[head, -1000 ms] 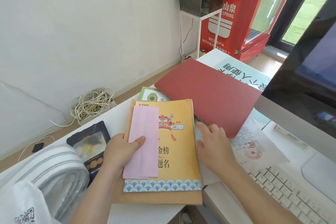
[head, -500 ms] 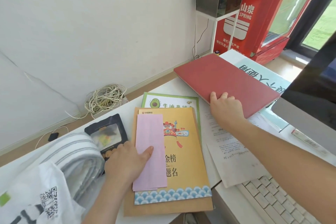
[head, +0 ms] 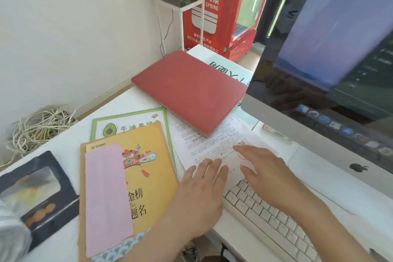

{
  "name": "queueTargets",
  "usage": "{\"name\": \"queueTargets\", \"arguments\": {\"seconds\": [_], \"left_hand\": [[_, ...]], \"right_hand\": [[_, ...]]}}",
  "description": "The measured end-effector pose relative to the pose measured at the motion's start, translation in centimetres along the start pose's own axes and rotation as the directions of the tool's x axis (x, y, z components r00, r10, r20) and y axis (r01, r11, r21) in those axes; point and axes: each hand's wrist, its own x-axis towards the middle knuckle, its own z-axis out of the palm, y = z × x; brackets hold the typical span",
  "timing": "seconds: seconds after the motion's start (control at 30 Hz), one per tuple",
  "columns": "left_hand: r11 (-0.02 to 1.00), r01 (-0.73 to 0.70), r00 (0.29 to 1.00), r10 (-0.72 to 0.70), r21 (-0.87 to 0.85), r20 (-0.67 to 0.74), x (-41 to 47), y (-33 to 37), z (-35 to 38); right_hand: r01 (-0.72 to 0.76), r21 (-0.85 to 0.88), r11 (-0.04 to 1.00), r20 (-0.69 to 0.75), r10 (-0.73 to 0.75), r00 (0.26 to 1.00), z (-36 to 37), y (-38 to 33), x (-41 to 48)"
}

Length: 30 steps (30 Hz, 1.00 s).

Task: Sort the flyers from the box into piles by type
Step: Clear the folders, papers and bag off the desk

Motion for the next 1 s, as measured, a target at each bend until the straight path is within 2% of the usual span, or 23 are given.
{"name": "queueTargets", "arguments": {"seconds": [0.1,0.23,0.37,0.47,0.5,0.57,0.67,0.73,0.77,0.83,0.87,0.93,1.0], "left_hand": [[0.999,-0.032,0.999,0.032,-0.014,-0.043,0.5,0.1,0.7],[0.999,-0.013,1.000,0.014,-0.042,0.009,0.3,0.4,1.1],[0.999,-0.027,1.000,0.027,-0.038,-0.002,0.3,0.4,1.2],[1.000,-0.013,0.999,0.013,0.003,0.053,0.4,-0.5,0.1],[1.000,0.017,0.999,-0.017,0.016,0.047,0.6,-0.9,-0.7],[0.993,0.113,0.992,-0.114,-0.018,-0.056,0.7,-1.9,-2.6],[0.970,0.154,0.939,-0.203,-0.189,-0.276,0.7,-3.2,-6.3],[0.957,0.142,0.896,-0.233,-0.253,-0.379,0.5,-3.8,-9.0],[0.938,0.148,0.876,-0.272,-0.314,-0.399,0.3,-3.8,-10.4],[0.845,0.159,0.835,-0.391,-0.511,-0.387,-0.1,-3.4,-13.0],[0.757,0.144,0.804,-0.465,-0.638,-0.371,-0.4,-3.0,-14.4],[0.525,0.045,0.734,-0.595,-0.850,-0.328,-0.8,-2.5,-17.3],[0.374,-0.078,0.660,-0.675,-0.924,-0.329,-0.9,-2.5,-20.0]], "right_hand": [[0.006,-0.043,0.999,0.027,-0.005,1.000,1.1,1.2,-1.3],[0.026,-0.143,0.989,0.063,-0.017,0.998,2.0,1.2,-1.7],[0.050,-0.240,0.969,0.005,-0.051,0.999,2.8,1.5,-1.0],[0.068,-0.251,0.966,-0.034,-0.079,0.996,3.0,1.9,-0.4],[0.048,-0.248,0.967,-0.090,-0.072,0.993,2.9,2.0,-0.3],[0.035,-0.190,0.981,-0.250,-0.082,0.965,2.1,1.3,-0.3],[0.101,-0.051,0.994,-0.557,-0.112,0.823,0.4,-0.6,-0.7],[0.175,0.040,0.984,-0.615,-0.114,0.780,-0.4,-2.9,-1.2],[0.193,0.114,0.974,-0.589,-0.090,0.803,-0.4,-4.2,-1.4],[0.210,0.285,0.935,-0.454,-0.062,0.889,0.1,-7.2,-1.5],[0.216,0.312,0.925,-0.420,-0.070,0.905,0.6,-8.7,-1.5],[0.219,0.291,0.932,-0.451,-0.068,0.890,1.6,-11.1,-1.0],[0.239,0.247,0.939,-0.522,-0.078,0.849,1.5,-12.9,-0.5]]}}
